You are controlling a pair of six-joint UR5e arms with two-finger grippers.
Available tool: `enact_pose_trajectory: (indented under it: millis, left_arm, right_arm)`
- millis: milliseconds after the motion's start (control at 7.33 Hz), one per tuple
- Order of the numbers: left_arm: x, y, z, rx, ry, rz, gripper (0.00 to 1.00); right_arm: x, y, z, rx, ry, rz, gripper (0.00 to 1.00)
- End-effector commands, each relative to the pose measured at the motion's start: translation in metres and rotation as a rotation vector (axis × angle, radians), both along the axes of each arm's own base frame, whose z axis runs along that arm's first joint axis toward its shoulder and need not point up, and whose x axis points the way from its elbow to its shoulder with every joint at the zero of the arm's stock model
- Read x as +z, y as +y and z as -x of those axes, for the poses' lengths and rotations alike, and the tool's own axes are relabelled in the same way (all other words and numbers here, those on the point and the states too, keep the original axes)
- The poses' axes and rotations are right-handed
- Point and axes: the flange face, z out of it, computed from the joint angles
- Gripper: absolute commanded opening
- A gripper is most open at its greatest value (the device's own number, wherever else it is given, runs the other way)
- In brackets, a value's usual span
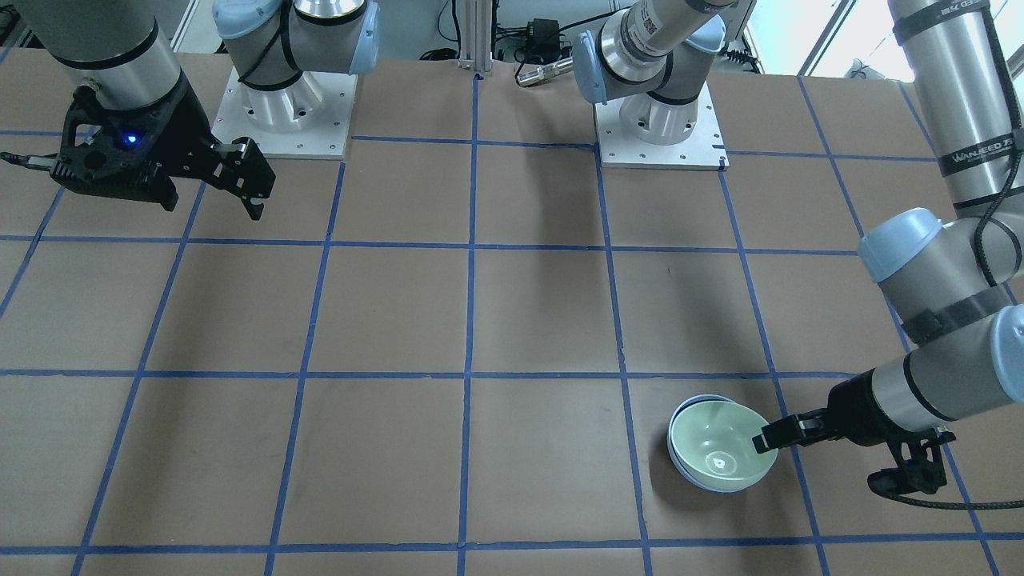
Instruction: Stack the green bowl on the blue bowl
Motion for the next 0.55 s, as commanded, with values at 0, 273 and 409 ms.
enact_pose_trajectory:
  millis: [0,273,409]
  left_arm:
    - [0.038,0.008,0.009,-0.021,-0.068,0.018,1.00]
    - [0.094,0.026,0.071,-0.127,-0.215,0.017,1.00]
    - [0.124,0.041,0.096,-0.171,-0.277,0.019,1.00]
  right_arm:
    - [0.000,0.000,0.000,0.000,-0.002,0.000,1.00]
    - [0.000,0.000,0.000,0.000,0.000,0.000,1.00]
    - [-0.001,0.000,0.000,0.000,0.000,-0.001,1.00]
